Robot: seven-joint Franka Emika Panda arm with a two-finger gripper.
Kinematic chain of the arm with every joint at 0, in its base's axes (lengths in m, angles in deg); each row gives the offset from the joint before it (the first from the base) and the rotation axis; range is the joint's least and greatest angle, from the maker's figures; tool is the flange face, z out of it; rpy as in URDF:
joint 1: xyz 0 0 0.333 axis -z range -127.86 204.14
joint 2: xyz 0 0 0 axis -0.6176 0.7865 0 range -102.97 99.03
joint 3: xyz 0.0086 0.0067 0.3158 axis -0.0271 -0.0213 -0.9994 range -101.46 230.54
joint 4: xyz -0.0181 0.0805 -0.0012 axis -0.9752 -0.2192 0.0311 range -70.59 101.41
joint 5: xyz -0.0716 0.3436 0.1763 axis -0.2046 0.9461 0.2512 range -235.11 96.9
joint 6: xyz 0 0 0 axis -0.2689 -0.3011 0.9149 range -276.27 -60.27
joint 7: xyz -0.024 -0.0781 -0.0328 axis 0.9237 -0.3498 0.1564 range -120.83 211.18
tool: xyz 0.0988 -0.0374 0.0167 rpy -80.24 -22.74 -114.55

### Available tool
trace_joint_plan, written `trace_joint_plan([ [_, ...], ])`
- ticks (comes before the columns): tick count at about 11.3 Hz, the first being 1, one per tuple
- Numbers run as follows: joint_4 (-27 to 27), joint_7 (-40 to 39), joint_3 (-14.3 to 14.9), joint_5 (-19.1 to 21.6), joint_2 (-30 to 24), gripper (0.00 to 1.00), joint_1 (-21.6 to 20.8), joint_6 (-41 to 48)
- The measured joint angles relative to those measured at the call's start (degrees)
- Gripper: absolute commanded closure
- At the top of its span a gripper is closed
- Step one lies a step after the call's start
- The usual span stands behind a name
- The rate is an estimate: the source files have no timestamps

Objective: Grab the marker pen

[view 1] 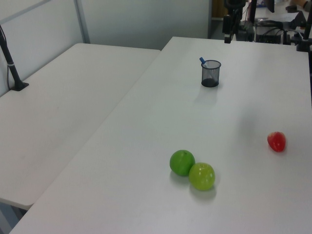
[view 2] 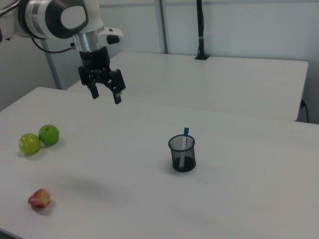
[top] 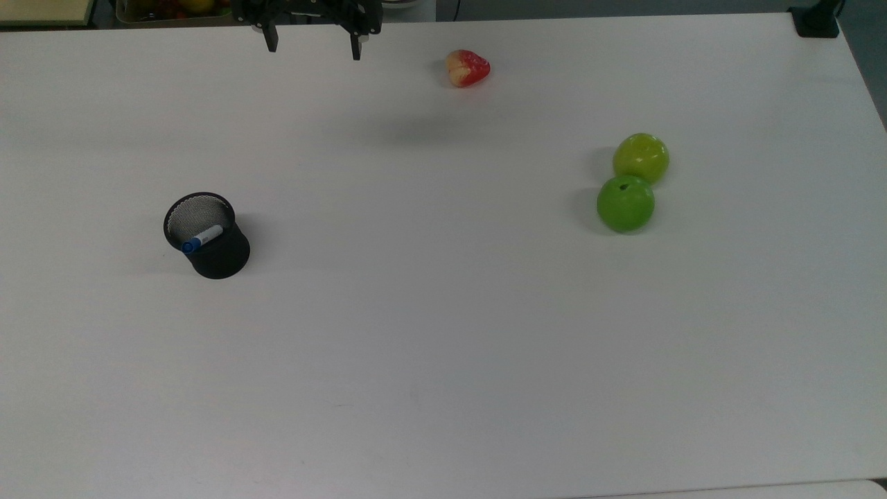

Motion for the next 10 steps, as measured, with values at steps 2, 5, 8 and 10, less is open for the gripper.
trace_joint_plan([
  [2,0.00,-0.02,0.00,-0.08,0.00,0.00,0.03,0.00],
  [5,-0.02,-2.74,0.12,-1.29,-0.01,0.00,1.46,0.00],
  [8,-0.02,-6.41,0.27,-2.10,0.07,0.00,5.43,0.00],
  [10,-0.02,-9.47,0.35,-2.12,0.22,0.00,8.98,0.00],
])
